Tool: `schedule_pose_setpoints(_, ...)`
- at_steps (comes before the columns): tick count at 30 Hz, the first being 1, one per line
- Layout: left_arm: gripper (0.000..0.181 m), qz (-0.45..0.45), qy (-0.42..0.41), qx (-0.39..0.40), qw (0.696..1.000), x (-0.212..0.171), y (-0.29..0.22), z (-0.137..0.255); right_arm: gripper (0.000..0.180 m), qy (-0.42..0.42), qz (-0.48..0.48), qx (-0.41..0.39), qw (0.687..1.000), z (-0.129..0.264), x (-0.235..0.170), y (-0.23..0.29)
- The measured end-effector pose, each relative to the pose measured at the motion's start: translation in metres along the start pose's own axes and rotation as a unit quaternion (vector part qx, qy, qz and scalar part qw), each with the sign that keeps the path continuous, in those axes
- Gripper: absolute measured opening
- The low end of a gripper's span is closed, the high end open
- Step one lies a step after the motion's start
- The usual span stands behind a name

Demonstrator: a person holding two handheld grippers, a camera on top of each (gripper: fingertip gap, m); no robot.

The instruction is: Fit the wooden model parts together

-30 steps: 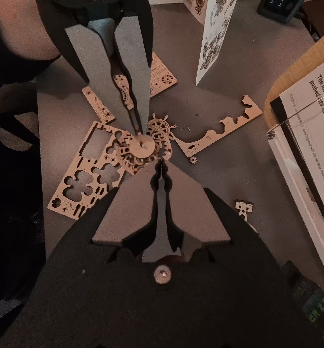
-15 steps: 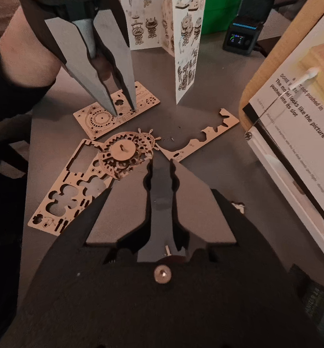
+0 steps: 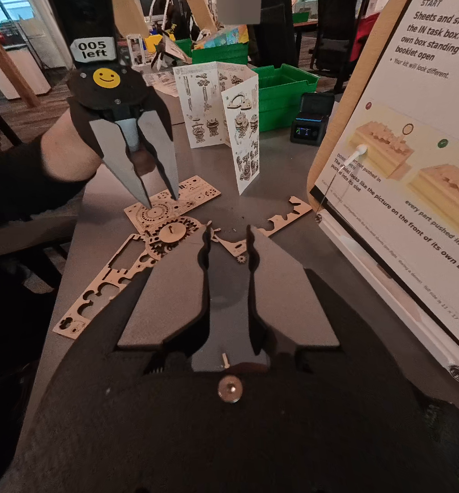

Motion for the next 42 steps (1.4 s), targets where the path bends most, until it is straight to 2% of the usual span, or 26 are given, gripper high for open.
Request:
schedule_pose_setpoints(4, 0.025, -0.024, 0.063, 0.013, 0.998, -0.005, -0.006, -0.014, 0.021, 0.029, 0.015, -0.014, 0.999, -0.004, -0.01, -0.003)
schedule_pose_setpoints(9, 0.012, -0.051, 0.13, 0.026, 0.99, -0.008, -0.007, -0.022, 0.02, 0.042, 0.017, -0.018, 0.999, -0.006, -0.015, -0.005)
schedule_pose_setpoints(11, 0.012, -0.063, 0.172, 0.039, 0.982, -0.016, -0.002, -0.026, 0.021, 0.048, 0.018, -0.024, 0.998, -0.003, -0.017, -0.009)
schedule_pose_setpoints(14, 0.011, -0.048, 0.189, 0.025, 0.98, -0.016, -0.002, -0.031, 0.024, 0.049, 0.008, -0.027, 0.998, 0.005, -0.019, -0.015)
schedule_pose_setpoints(17, 0.013, -0.055, 0.199, 0.024, 0.978, -0.015, -0.002, -0.03, 0.026, 0.057, 0.005, -0.041, 0.998, 0.015, -0.025, -0.025)
schedule_pose_setpoints(21, 0.014, -0.034, 0.157, 0.033, 0.987, 0.001, 0.005, -0.015, 0.03, 0.107, 0.008, -0.082, 0.991, 0.034, -0.047, -0.045)
schedule_pose_setpoints(25, 0.014, -0.019, 0.135, 0.05, 0.989, 0.001, 0.017, 0.0, 0.036, 0.153, -0.007, -0.107, 0.982, 0.052, -0.071, -0.062)
schedule_pose_setpoints(31, 0.023, -0.014, 0.125, 0.023, 0.992, -0.011, 0.002, -0.012, 0.047, 0.22, -0.024, -0.147, 0.964, 0.072, -0.104, -0.086)
schedule_pose_setpoints(35, 0.029, -0.037, 0.164, 0.055, 0.984, -0.021, -0.001, -0.025, 0.046, 0.234, -0.012, -0.171, 0.957, 0.079, -0.108, -0.093)
schedule_pose_setpoints(36, 0.023, -0.038, 0.161, 0.057, 0.985, -0.02, -0.003, -0.026, 0.046, 0.234, -0.009, -0.174, 0.957, 0.079, -0.107, -0.093)
schedule_pose_setpoints(39, 0.024, -0.04, 0.171, 0.066, 0.982, -0.02, -0.004, -0.025, 0.046, 0.229, 0.003, -0.179, 0.957, 0.081, -0.102, -0.091)
schedule_pose_setpoints(42, 0.03, -0.021, 0.173, 0.08, 0.981, -0.022, -0.001, -0.022, 0.046, 0.227, 0.012, -0.182, 0.957, 0.08, -0.099, -0.089)
Point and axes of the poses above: each gripper's, where its closed fingertips meet, z back along the fingers, x out of its top, y = z × x across the jaws, the point moved 1 cm from there along z, back along the fingers, and after that the axes turned 1 degree about -y, right-handed, at the moved point
